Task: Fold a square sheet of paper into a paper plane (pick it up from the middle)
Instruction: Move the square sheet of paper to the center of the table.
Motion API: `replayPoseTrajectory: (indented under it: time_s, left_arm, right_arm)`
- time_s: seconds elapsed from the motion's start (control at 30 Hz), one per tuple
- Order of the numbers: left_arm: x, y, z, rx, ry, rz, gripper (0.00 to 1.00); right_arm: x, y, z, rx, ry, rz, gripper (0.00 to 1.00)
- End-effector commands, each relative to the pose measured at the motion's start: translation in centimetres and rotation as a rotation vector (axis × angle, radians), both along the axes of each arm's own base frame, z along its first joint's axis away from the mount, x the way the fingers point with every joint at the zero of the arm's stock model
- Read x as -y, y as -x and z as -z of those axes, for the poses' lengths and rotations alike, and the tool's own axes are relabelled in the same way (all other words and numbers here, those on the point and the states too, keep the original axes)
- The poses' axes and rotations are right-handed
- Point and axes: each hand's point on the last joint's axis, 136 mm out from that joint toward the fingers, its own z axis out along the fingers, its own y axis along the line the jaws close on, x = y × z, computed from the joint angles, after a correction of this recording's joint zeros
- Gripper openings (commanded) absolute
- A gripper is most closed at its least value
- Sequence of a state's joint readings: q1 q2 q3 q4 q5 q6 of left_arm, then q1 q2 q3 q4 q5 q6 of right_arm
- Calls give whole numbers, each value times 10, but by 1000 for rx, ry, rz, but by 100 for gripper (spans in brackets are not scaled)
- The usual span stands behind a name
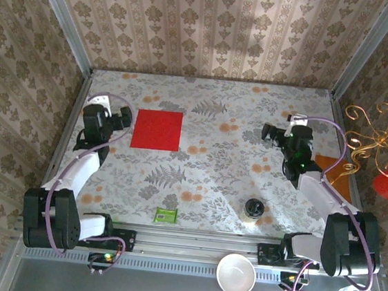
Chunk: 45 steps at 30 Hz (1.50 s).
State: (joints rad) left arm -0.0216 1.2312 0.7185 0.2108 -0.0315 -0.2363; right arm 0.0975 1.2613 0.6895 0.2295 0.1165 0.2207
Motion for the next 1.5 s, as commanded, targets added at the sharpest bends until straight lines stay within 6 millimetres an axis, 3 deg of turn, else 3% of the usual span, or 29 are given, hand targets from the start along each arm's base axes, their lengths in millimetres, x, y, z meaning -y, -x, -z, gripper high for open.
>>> replayPoseTrajectory:
  time_s: [0.0, 0.13, 0.27, 0.43, 0.57, 0.7, 0.87, 1.1, 1.3, 1.47]
  left_arm:
    - [21, 8, 31, -214, 216, 7, 100]
    - [67, -5, 48, -327, 348, 157, 100]
    - [100, -13, 75, -452, 372, 186, 95]
    - [116, -22, 104, -576, 406, 168, 85]
    - [118, -28, 122, -660, 400, 151, 77]
    - [118, -37, 131, -705, 370, 157, 69]
    - [103, -52, 141, -736, 373, 90, 59]
    - [103, -57, 161, -805, 408, 89, 47]
    - [110, -43, 180, -868, 407, 82, 37]
    - [134, -16, 201, -950, 382, 112, 31]
  right_arm:
    - [-11, 8, 17, -174, -91, 51, 100]
    - [-51, 2, 17, -280, -151, -5, 100]
    - [-96, -5, 32, -385, -272, -89, 100]
    - [-136, -10, 50, -494, -455, -128, 97]
    - [-159, -12, 62, -552, -502, -151, 93]
    - [-170, -12, 75, -610, -524, -141, 86]
    - [-175, -12, 89, -665, -548, -105, 79]
    - [-175, -12, 93, -702, -546, -81, 76]
    - [-171, -8, 99, -722, -535, -57, 75]
    - [-167, -5, 103, -739, -520, -38, 74]
